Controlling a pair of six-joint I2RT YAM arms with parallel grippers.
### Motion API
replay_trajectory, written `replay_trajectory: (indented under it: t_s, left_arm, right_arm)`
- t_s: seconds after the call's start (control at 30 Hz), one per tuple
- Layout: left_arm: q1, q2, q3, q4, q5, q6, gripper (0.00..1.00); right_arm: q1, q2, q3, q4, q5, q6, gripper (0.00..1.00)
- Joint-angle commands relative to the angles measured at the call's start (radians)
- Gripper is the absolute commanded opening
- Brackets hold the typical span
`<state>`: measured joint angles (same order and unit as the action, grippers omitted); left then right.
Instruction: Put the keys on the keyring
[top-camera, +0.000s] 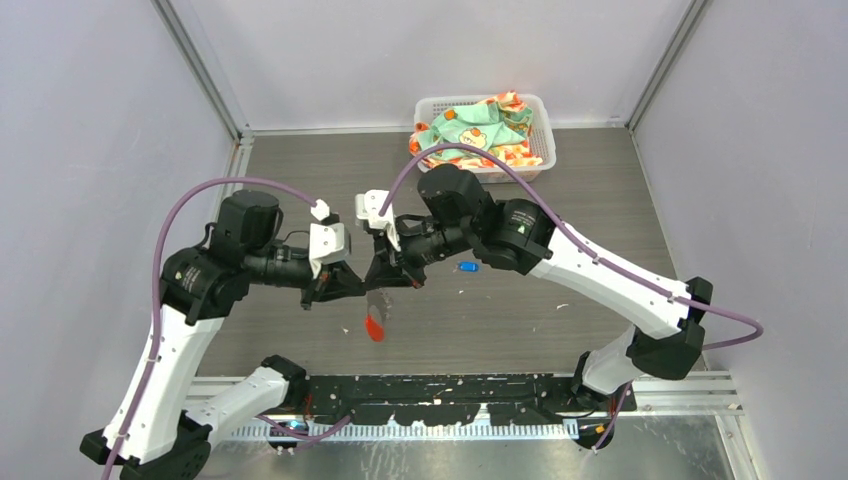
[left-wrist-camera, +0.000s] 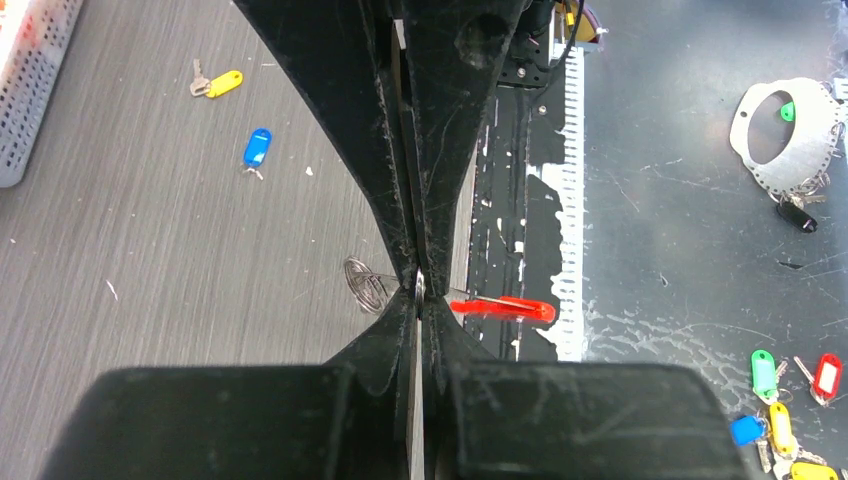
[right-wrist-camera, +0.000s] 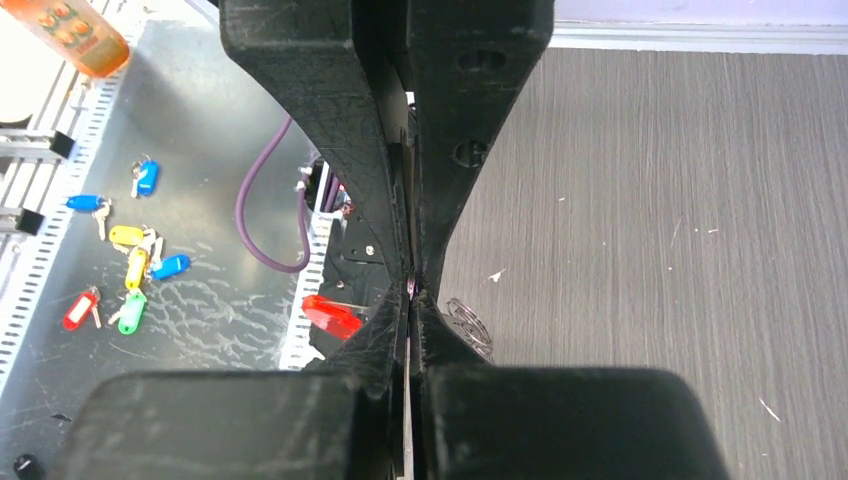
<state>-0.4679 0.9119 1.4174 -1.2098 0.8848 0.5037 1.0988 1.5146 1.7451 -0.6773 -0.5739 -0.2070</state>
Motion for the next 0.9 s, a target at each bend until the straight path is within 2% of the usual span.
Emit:
replay_trajectory:
  t_s: [0.0, 0.1, 0.13, 0.2, 0.27, 0.4, 0.63, 0.87]
  left_arm:
    - [-0.009, -0.012, 0.031, 0.04, 0.038, -0.028, 0.02]
    - [-0.011, -0.017, 0.023, 0.049, 0.036, -0.053, 0.35]
    - [-0.011, -0.02, 0.022, 0.048, 0.032, -0.059, 0.42]
    - [-0.011, -0.03, 0.019, 0.045, 0.011, -0.064, 0.45]
    - [-0.01, -0.043, 0.012, 0.036, -0.024, -0.051, 0.46]
    - [-0.011, -0.066, 0.0, 0.045, -0.065, -0.052, 0.39]
    - [-0.01, -0.079, -0.009, 0.183, 0.0, -0.188, 0.31]
    - [-0.011, -0.08, 0.009, 0.309, 0.082, -0.354, 0.3]
  right_arm:
    - [-0.021, -0.068, -0.067, 0.196, 0.01, 0.089, 0.01]
    - [-0.029, -0.127, -0.198, 0.398, 0.032, 0.164, 0.01]
    - [-0.032, -0.17, -0.255, 0.49, 0.045, 0.19, 0.01]
    - [-0.036, -0.233, -0.372, 0.675, 0.062, 0.242, 0.01]
    - [-0.041, -0.288, -0.452, 0.805, 0.062, 0.274, 0.01]
    - [-0.048, -0.35, -0.545, 0.982, 0.06, 0.336, 0.01]
    - [-0.047, -0.341, -0.597, 1.091, 0.038, 0.418, 0.01]
    - [-0.048, -0.322, -0.629, 1.162, 0.015, 0.458, 0.01]
